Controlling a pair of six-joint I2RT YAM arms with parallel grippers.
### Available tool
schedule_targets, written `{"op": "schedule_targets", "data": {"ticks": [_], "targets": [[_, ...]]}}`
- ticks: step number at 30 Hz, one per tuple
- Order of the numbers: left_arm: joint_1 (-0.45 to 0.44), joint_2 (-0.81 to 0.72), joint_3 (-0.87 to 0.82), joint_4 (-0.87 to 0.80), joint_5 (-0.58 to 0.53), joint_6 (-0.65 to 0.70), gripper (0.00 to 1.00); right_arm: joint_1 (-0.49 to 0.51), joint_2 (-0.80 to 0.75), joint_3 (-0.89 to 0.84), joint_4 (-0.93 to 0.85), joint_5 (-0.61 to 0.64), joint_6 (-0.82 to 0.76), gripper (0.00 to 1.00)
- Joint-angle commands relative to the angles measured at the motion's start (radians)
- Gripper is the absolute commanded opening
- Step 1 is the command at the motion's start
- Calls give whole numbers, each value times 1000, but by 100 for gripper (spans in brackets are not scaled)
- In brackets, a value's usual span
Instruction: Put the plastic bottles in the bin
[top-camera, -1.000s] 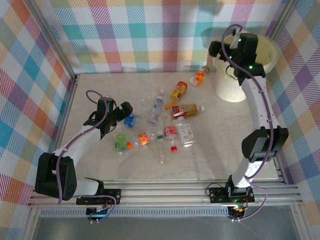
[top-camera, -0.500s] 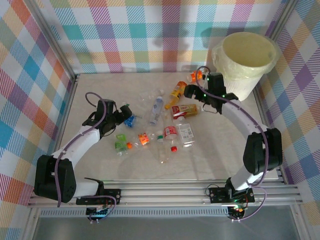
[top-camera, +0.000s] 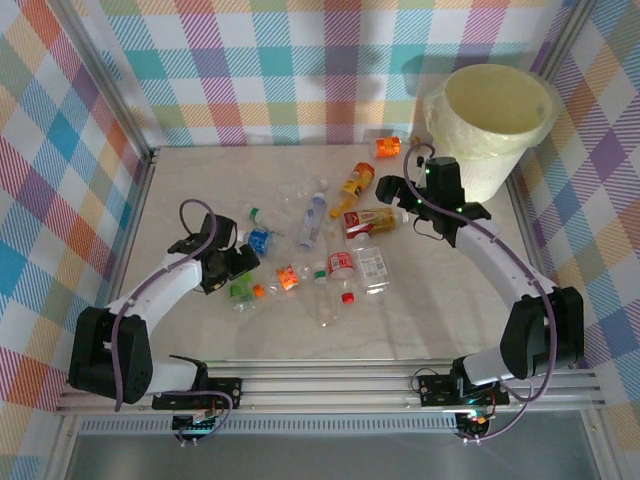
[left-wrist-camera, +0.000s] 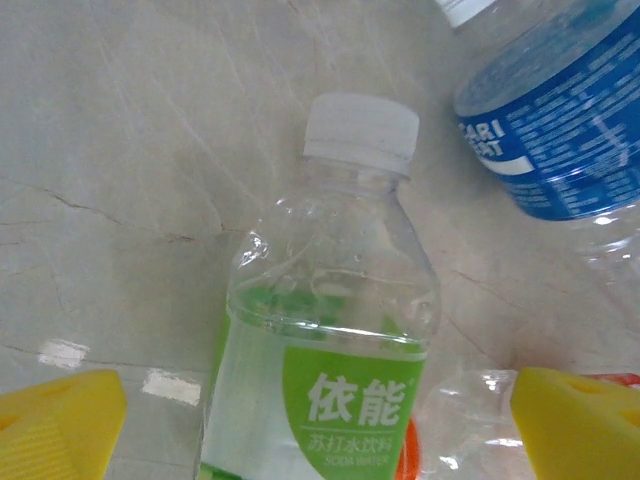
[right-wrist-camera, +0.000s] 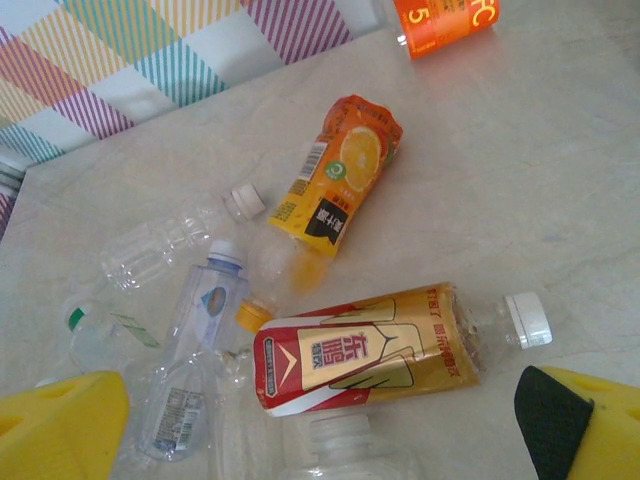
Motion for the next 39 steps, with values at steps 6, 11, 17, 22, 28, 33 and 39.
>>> {"op": "schedule_targets", "data": {"ticks": [6,11,17,22,28,33,39], "targets": [[-17,126,47,-26,0,102,91,2,-68,-15,10,23,-57,100],[-18,168,45,0,-13,113,86,2,-85,-23,2,24,-63,100],[-17,184,44,38,-46,111,73,2,-100,-31,16,-22,-77,100],[-18,133,33,49,-75,107,60,2,-121,-45,38,-94,-112,100],[-19,-34,6,66,-78,90,50,2,-156,-77,95,-192,-128,100],[-28,-198,-8,172,38,46,48,4,-174,-121,192,-304,-102,100],[-121,-252,63,292,123,-1,47,27,-162,-146,270,-403,-89,100]]}}
